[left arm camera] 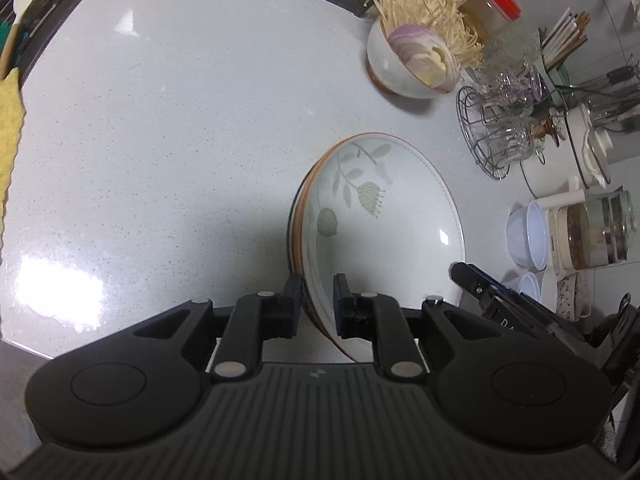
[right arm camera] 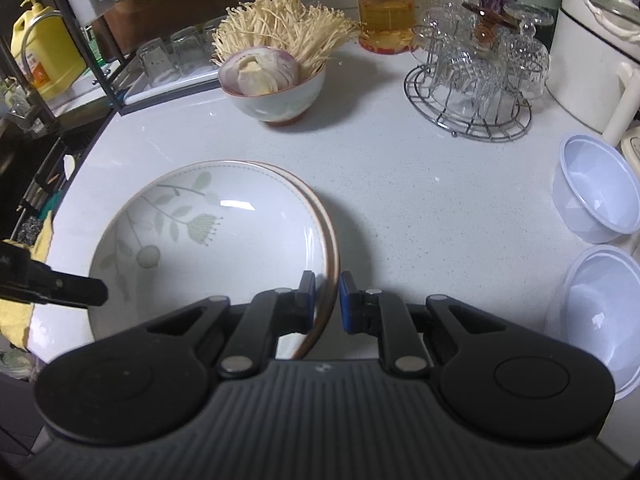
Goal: Organize plates and bowls
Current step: 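Carry the small leaf plate and lower it onto the plate stack, then open both grippers and withdraw from the plate stack, then move both grippers to the rim of a light blue plastic bowl, then close both grippers on the light blue bowl rim, then lift the light blue bowl and carry it toward the plate stack, then lower the light blue bowl onto the counter and open both grippers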
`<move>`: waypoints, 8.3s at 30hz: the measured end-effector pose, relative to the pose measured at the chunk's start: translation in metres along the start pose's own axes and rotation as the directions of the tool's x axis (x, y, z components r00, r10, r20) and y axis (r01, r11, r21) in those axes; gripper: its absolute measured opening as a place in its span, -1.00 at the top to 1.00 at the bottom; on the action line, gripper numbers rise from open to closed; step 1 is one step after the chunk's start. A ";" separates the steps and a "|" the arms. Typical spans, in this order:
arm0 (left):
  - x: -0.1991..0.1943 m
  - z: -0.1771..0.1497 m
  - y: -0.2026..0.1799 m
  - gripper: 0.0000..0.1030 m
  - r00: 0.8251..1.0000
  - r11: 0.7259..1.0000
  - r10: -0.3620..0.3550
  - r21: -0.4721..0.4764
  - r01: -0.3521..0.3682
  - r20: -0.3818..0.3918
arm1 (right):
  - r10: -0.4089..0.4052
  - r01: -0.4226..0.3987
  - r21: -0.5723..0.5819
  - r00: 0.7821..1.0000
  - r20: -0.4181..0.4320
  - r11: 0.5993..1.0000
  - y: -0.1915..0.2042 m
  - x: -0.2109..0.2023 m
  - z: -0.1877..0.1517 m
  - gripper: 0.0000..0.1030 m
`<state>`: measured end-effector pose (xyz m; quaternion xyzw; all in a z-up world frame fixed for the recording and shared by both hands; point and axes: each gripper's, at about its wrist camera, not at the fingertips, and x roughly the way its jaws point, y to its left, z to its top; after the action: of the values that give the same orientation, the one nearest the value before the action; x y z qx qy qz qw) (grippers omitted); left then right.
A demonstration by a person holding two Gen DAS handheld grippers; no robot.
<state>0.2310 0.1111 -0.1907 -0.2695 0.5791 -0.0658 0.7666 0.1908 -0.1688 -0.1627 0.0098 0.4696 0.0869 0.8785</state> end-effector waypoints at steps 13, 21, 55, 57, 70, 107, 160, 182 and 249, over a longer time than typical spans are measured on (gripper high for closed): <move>-0.034 -0.006 -0.014 0.66 0.994 0.999 -0.011 0.052 0.005 0.108 | -0.050 0.049 0.031 0.997 0.056 0.998 0.003 -0.012 0.004 0.70; -0.078 -0.014 -0.049 0.66 0.965 0.990 0.008 0.131 -0.044 0.262 | 0.019 -0.026 0.040 0.984 0.178 0.999 0.009 -0.068 0.020 0.70; -0.184 -0.067 -0.068 0.66 0.930 0.831 -0.244 0.554 0.053 0.277 | -0.229 0.118 0.266 0.870 0.437 0.957 0.096 -0.228 -0.042 0.67; -0.178 -0.072 -0.075 0.66 0.936 0.817 -0.254 0.572 0.072 0.245 | -0.259 0.135 0.304 0.871 0.417 0.943 0.089 -0.230 -0.051 0.67; -0.119 -0.102 -0.151 0.66 0.954 0.736 -0.276 0.664 0.131 0.117 | -0.390 0.206 0.484 0.864 0.318 0.851 0.018 -0.234 -0.093 0.66; 0.174 -0.072 -0.281 0.22 0.990 0.839 -0.139 0.531 0.117 0.001 | -0.096 -0.001 0.600 0.987 0.130 0.800 -0.246 -0.077 -0.103 0.40; 0.043 -0.055 -0.280 0.83 0.984 0.947 -0.041 0.321 -0.017 0.173 | 0.117 -0.174 0.276 0.970 0.214 0.945 -0.189 -0.134 -0.002 0.68; 0.097 0.039 -0.232 0.81 0.999 0.915 0.016 0.402 -0.031 0.040 | 0.045 -0.083 0.348 0.992 0.116 0.934 -0.145 -0.030 0.040 0.65; 0.035 0.020 -0.291 0.81 0.979 0.839 -0.036 0.538 -0.080 0.202 | -0.113 0.017 0.284 0.938 0.327 0.959 -0.157 -0.124 0.036 -0.05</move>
<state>0.3219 -0.1426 -0.0741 -0.0396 0.4580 -0.1903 0.8674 0.1751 -0.3417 -0.0561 0.1318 0.3187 -0.0119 0.9386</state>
